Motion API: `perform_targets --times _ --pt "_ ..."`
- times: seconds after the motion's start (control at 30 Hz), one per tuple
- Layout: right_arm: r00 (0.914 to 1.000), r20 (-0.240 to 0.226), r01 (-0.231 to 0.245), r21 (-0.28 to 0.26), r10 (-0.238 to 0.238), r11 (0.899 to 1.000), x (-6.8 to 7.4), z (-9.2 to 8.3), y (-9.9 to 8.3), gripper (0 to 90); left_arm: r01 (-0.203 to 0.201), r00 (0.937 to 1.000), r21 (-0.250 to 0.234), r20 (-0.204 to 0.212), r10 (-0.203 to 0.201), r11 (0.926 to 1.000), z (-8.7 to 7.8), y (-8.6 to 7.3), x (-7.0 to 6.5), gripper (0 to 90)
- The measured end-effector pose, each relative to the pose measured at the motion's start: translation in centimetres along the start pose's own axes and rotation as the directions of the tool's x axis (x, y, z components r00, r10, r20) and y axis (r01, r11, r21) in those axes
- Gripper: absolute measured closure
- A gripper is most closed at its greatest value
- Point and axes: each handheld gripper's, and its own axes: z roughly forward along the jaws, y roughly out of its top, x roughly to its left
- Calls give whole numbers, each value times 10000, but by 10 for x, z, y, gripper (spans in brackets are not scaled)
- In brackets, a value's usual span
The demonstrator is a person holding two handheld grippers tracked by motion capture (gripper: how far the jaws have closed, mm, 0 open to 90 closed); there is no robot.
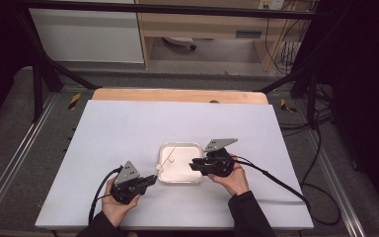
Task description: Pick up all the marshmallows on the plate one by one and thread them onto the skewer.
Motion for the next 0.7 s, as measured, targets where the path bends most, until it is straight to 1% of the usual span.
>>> perform_targets --times 0.2,0.33,0.47,0.6,0.7 --pt "9994 -279 -224 -770 203 9968 -1 -14 7 756 -35 10000 -58 80 36 10000 1 0 -1 884" --pt "9982 -425 -467 -1295 415 9905 -1 -21 11 757 -119 9998 -63 139 120 9999 2 0 -2 884" --pt "9958 -590 -792 -1834 695 9798 -3 -27 15 758 -185 9996 -88 200 187 9998 2 0 -2 884" --pt "9927 -788 -1071 -2351 909 9660 -5 -32 21 759 -214 9995 -85 242 216 9997 3 0 -4 884" --pt "9886 -1077 -1311 -2703 1053 9538 -6 -32 25 758 -268 9994 -95 236 271 9996 3 1 -4 884"
